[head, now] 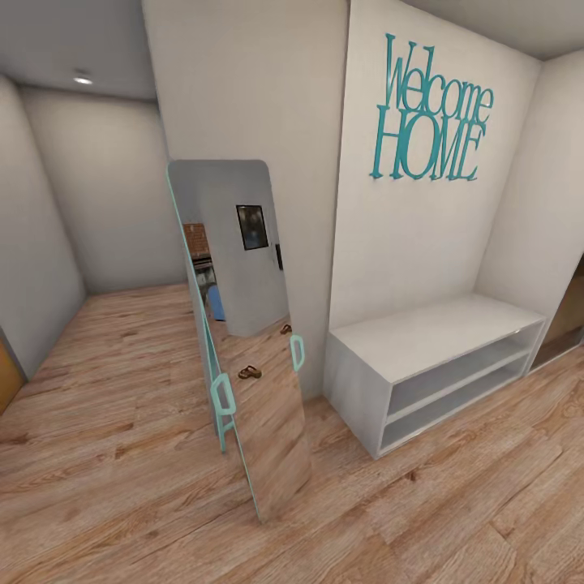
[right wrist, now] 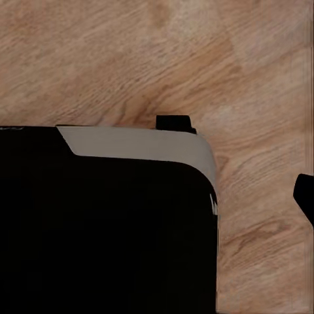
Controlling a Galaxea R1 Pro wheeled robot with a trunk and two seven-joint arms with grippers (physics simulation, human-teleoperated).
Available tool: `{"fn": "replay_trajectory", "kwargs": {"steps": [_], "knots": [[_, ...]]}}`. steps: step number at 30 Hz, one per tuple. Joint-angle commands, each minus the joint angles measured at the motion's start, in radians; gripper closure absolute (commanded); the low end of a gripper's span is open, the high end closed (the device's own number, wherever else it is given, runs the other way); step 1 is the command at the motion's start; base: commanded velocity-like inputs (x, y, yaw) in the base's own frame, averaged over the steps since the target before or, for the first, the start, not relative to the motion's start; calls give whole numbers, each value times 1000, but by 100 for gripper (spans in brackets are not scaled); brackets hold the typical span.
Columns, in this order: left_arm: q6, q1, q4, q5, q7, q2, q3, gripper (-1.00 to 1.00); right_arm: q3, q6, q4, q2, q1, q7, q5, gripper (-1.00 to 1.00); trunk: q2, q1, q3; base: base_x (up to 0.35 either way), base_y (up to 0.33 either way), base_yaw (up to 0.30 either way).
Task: Pick up the two gym shoes and the two sandals from the corridor floor and place them onto the hallstand (shoe rack) in the corridor, making sure they are on the rack and not on the floor. Arrange them so the two gym shoes are next to each other and the two sandals are next to each other.
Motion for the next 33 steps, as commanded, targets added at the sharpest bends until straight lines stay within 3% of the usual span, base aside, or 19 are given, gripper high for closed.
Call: {"fn": "replay_trajectory", "kwargs": {"steps": [1, 16, 17, 23, 33], "knots": [[-9, -6, -5, 1, 7, -1, 1, -100, 0, -4, -5, -2, -1, 0, 0, -100, -1, 0, -1, 0, 0, 0], [-93, -82, -90, 0, 9, -35, -5, -100, -2, -68, -90, -51, -1, -1, -1, -100, -1, 0, -1, 0, 0, 0], [-147, -87, -234, 0, 9, -37, -4, -100, -1, -136, -304, -52, -1, -1, -1, -100, -1, 0, -1, 0, 0, 0], [-152, -106, -253, 3, 9, -41, -3, -100, -1, -214, -329, -56, -1, -1, -2, -100, -1, 0, -1, 0, 0, -30], [-157, -109, -247, 0, 8, -31, 4, -100, 0, -243, -340, -58, -1, 1, 1, -100, -1, 0, 0, 0, 0, -211]]}}
